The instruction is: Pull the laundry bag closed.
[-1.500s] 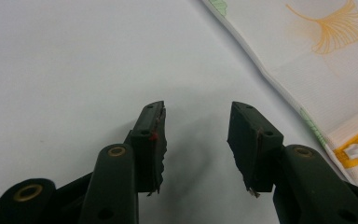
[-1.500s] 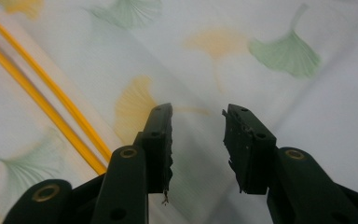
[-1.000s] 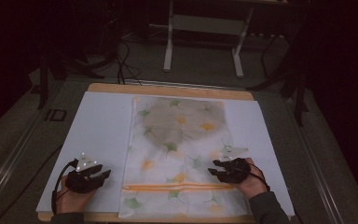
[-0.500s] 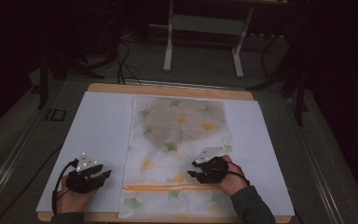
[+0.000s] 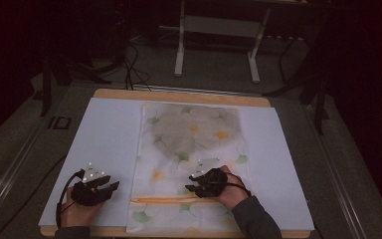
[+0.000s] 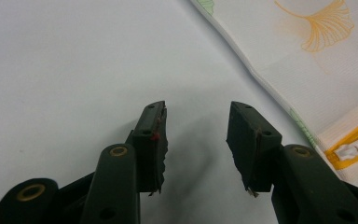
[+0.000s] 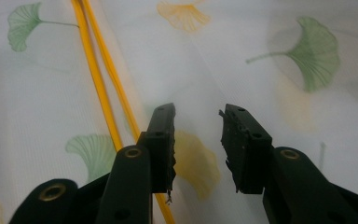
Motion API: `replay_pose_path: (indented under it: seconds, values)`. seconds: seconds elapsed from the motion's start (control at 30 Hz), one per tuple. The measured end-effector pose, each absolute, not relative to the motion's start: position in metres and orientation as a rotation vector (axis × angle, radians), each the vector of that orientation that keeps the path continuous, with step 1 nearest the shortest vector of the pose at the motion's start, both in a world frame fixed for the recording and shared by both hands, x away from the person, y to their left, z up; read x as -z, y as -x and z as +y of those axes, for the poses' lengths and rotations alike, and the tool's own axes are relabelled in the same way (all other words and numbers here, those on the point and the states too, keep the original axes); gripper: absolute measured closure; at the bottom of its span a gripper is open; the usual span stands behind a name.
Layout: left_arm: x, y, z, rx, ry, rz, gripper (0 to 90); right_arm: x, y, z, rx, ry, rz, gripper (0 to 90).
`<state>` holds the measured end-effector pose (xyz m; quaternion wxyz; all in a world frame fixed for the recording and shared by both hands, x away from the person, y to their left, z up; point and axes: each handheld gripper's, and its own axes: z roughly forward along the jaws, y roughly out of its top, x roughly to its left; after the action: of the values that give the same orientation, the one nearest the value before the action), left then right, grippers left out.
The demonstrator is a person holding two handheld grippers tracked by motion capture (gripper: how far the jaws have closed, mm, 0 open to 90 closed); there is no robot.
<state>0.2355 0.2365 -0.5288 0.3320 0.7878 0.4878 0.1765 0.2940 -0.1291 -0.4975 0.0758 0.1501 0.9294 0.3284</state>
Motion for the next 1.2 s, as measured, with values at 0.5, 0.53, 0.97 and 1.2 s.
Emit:
replay_pose_path:
  seconds: [0.5, 0.53, 0.97, 1.2]
  values:
    - [0.528, -0.235, 0.238, -0.464, -2.058, 1.278, 57.3, 0.499, -0.292, -0.098, -0.991, -0.376, 2.81, 65.4]
    - [0.528, -0.235, 0.238, -0.464, -2.058, 1.278, 57.3, 0.499, -0.292, -0.098, -0.991, -0.376, 2.81, 65.4]
    - [0.528, -0.236, 0.238, -0.465, -2.064, 1.278, 57.3, 0.502, -0.289, -0.08, -1.002, -0.333, 2.828, 65.5]
    - [0.528, -0.236, 0.239, -0.465, -2.063, 1.277, 57.3, 0.504, -0.287, -0.07, -1.007, -0.304, 2.836, 65.6]
